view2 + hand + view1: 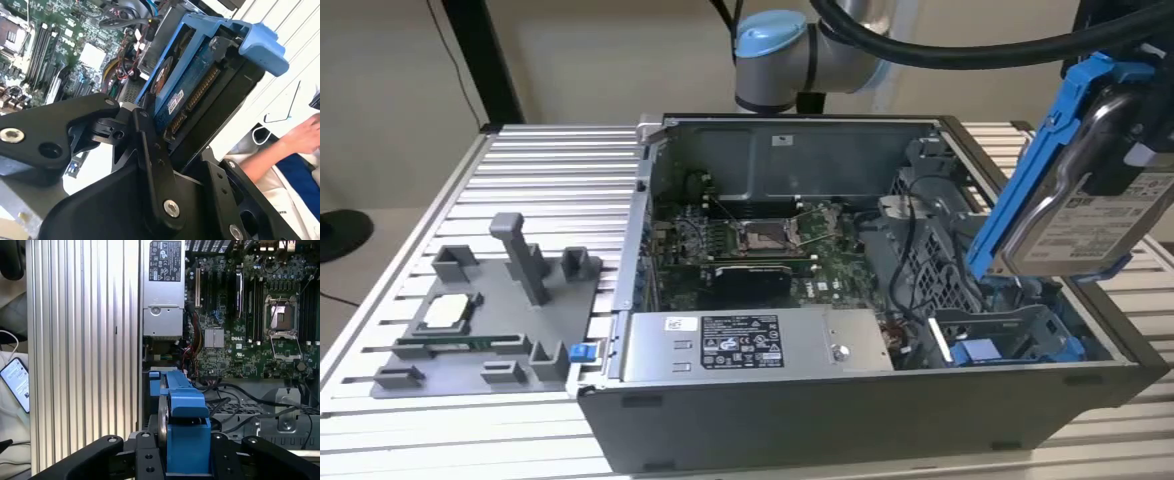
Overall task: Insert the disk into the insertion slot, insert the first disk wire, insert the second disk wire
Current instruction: 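Insert the disk into the insertion slot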
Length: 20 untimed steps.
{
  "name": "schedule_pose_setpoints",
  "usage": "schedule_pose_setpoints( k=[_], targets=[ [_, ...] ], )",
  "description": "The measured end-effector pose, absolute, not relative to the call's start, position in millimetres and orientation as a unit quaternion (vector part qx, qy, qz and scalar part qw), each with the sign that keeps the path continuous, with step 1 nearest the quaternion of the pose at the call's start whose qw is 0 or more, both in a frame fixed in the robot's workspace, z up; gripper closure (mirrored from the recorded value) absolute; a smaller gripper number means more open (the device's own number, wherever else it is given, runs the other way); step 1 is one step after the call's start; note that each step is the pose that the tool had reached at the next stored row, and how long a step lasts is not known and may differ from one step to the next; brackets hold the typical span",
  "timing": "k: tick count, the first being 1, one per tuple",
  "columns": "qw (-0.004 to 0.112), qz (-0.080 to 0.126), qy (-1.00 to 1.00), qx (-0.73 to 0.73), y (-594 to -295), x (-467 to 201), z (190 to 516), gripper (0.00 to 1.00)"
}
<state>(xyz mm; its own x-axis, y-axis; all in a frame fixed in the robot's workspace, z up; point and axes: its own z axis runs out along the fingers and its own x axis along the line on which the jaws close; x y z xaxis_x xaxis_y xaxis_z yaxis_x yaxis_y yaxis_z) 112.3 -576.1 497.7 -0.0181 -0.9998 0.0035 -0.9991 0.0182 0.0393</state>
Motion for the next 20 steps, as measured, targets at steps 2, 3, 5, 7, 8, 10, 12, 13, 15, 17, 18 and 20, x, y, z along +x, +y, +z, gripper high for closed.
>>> schedule_pose_setpoints(
  k=[2,3,5,7,8,10,12,13,15,17,18,20],
  targets=[
    [0.015,-0.013,-0.713,0.7,-579,112,497,1.0],
    [0.015,-0.013,-0.713,0.701,-580,112,496,1.0],
    [0.015,-0.013,-0.713,0.701,-583,112,495,1.0],
    [0.015,-0.013,-0.713,0.701,-586,112,493,1.0],
    [0.015,-0.013,-0.713,0.701,-587,112,492,1.0],
    [0.015,-0.013,-0.713,0.701,-588,112,489,1.0],
    [0.015,-0.013,-0.713,0.701,-588,112,485,1.0],
    [0.015,-0.013,-0.713,0.701,-588,113,483,1.0],
    [0.015,-0.013,-0.713,0.701,-588,113,480,1.0],
    [0.015,-0.013,-0.713,0.701,-588,113,476,1.0],
    [0.015,-0.013,-0.713,0.701,-588,113,474,1.0],
    [0.015,-0.013,-0.713,0.701,-588,114,471,1.0]
  ],
)
